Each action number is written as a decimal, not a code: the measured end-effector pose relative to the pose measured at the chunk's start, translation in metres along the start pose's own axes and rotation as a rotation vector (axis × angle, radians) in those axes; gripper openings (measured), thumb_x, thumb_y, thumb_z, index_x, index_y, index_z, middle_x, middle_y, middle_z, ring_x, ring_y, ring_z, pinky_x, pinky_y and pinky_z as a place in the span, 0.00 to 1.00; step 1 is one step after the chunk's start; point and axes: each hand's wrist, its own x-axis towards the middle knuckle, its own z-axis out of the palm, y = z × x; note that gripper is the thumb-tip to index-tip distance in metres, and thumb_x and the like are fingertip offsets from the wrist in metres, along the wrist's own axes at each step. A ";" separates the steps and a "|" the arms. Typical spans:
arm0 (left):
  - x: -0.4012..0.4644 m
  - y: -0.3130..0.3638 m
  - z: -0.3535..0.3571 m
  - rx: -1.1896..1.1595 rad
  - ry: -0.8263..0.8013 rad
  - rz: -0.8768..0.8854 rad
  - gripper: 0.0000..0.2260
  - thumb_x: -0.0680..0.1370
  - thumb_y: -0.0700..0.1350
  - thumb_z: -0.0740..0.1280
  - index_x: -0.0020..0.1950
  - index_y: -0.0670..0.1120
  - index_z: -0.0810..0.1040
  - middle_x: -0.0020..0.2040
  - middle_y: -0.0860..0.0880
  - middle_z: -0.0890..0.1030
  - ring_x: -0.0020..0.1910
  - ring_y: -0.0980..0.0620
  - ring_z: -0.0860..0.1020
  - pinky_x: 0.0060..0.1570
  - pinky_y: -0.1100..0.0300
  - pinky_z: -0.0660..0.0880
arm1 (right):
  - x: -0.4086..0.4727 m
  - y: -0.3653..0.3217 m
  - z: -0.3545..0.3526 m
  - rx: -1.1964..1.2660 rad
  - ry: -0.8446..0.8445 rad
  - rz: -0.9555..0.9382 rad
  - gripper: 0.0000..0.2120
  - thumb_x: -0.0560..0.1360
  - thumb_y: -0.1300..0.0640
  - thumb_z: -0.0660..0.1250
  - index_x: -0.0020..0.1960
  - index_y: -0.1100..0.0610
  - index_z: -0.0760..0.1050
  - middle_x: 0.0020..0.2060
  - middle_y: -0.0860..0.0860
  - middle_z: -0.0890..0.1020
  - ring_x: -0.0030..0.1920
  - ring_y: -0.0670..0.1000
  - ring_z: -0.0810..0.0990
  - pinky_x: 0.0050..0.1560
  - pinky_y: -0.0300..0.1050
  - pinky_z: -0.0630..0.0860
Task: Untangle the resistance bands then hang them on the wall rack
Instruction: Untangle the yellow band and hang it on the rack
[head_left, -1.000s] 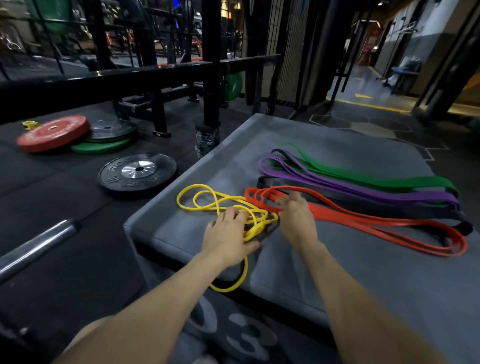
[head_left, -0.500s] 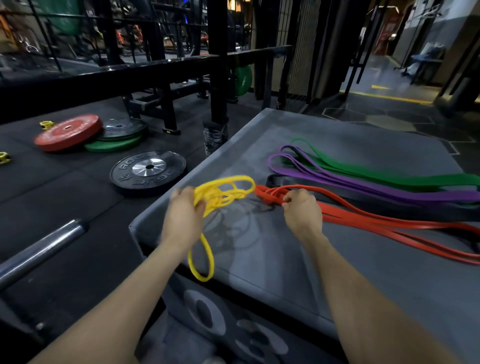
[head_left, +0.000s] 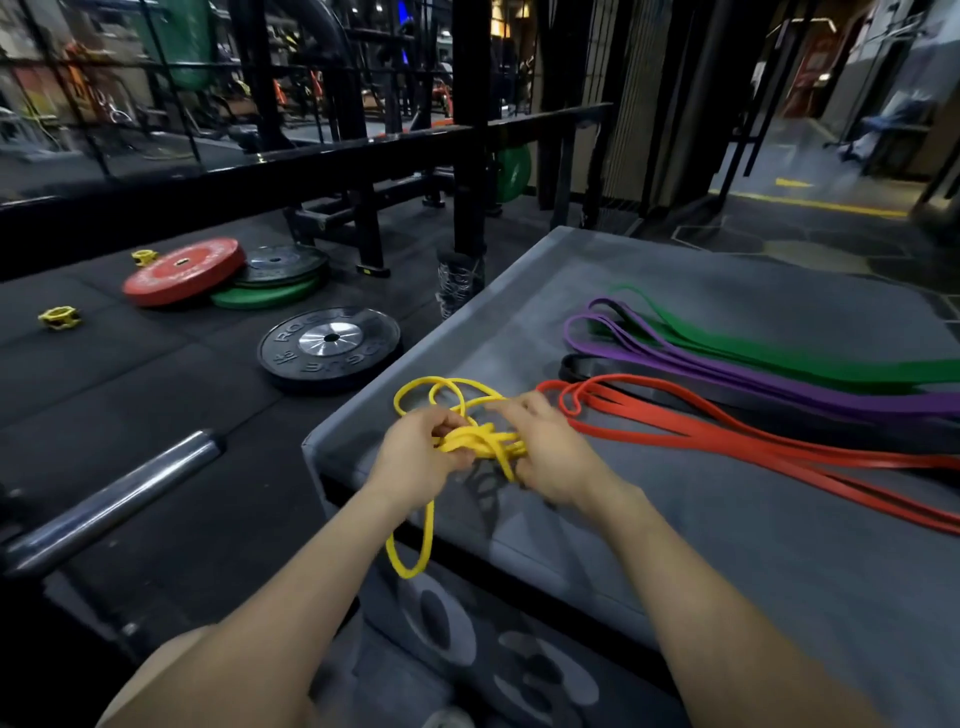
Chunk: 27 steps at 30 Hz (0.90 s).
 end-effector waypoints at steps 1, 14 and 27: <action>-0.005 0.001 -0.003 -0.053 -0.008 -0.009 0.10 0.68 0.35 0.74 0.44 0.46 0.78 0.43 0.46 0.82 0.39 0.51 0.77 0.35 0.74 0.69 | -0.001 -0.003 0.004 -0.050 -0.033 -0.015 0.26 0.69 0.65 0.64 0.65 0.50 0.70 0.58 0.55 0.71 0.57 0.59 0.71 0.59 0.51 0.70; -0.041 0.031 -0.103 -0.551 0.150 0.025 0.11 0.70 0.29 0.69 0.43 0.45 0.80 0.33 0.51 0.82 0.33 0.53 0.81 0.37 0.59 0.79 | -0.034 -0.081 -0.036 0.837 0.079 -0.105 0.09 0.78 0.63 0.61 0.45 0.53 0.77 0.37 0.55 0.77 0.38 0.50 0.73 0.41 0.44 0.73; -0.084 0.086 -0.158 -0.386 -0.106 0.063 0.15 0.64 0.46 0.76 0.47 0.42 0.80 0.42 0.40 0.82 0.41 0.44 0.82 0.45 0.50 0.80 | -0.075 -0.138 -0.114 0.825 0.189 -0.199 0.05 0.76 0.64 0.63 0.50 0.59 0.76 0.30 0.51 0.80 0.24 0.42 0.71 0.27 0.33 0.70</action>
